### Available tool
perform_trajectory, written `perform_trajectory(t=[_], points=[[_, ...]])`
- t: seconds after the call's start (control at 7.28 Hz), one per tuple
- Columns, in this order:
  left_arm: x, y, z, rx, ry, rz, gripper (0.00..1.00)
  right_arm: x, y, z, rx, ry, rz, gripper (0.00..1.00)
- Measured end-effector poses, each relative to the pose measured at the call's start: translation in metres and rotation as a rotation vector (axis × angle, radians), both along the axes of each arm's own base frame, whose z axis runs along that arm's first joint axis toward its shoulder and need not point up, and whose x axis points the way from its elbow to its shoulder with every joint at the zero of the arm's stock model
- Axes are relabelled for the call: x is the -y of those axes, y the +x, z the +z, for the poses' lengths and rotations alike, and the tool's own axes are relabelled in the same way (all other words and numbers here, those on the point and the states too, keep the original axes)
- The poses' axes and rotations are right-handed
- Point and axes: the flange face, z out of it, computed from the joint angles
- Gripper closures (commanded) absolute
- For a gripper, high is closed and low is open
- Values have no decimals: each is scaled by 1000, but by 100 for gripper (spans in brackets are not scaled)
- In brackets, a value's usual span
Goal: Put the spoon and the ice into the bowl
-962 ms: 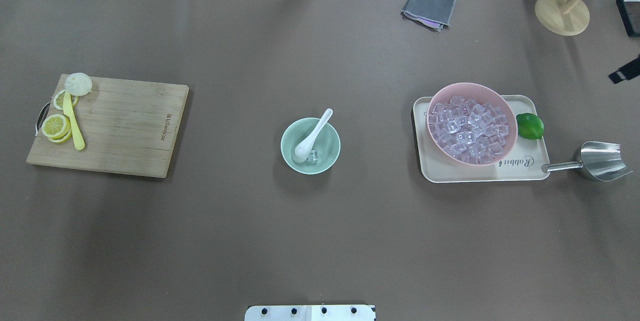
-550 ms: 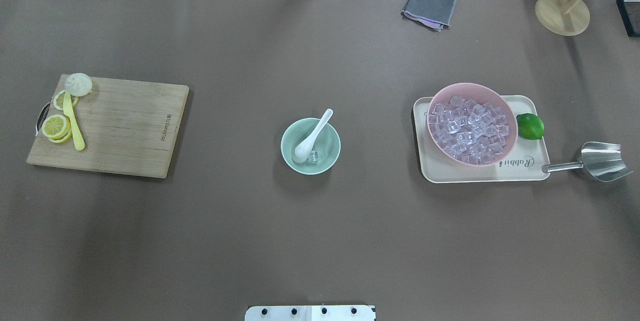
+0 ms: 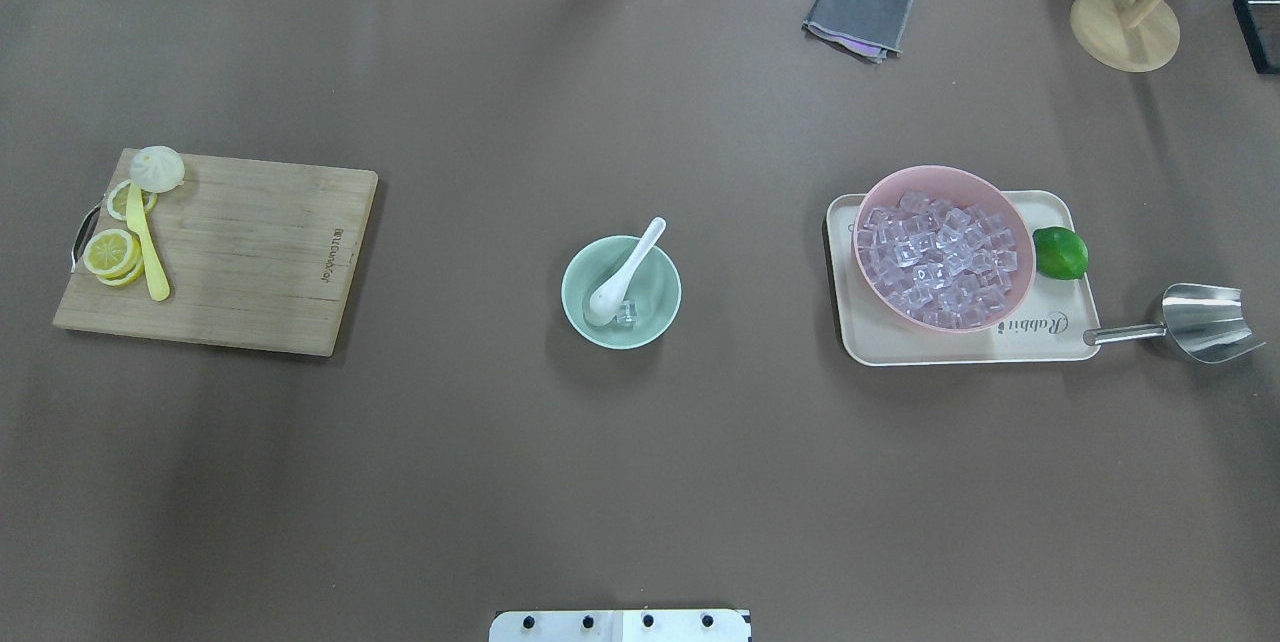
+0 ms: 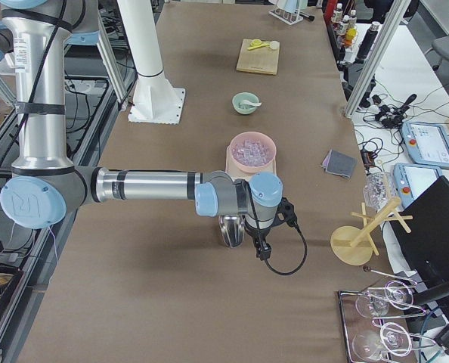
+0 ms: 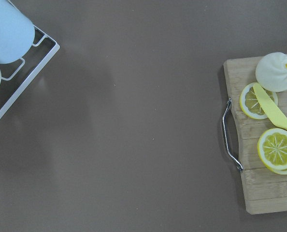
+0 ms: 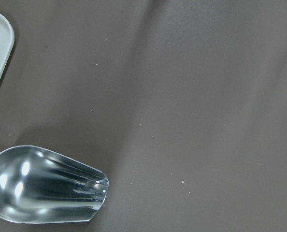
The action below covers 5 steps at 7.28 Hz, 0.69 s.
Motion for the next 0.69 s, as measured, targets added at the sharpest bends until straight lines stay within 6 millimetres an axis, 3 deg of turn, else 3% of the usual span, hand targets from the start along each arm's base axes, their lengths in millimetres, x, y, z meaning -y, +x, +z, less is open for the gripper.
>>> perform_trajectory(t=[0.69], points=[[25,3,-23,-17,-77,-53,2,-52,15,8,-1,45,33,0]])
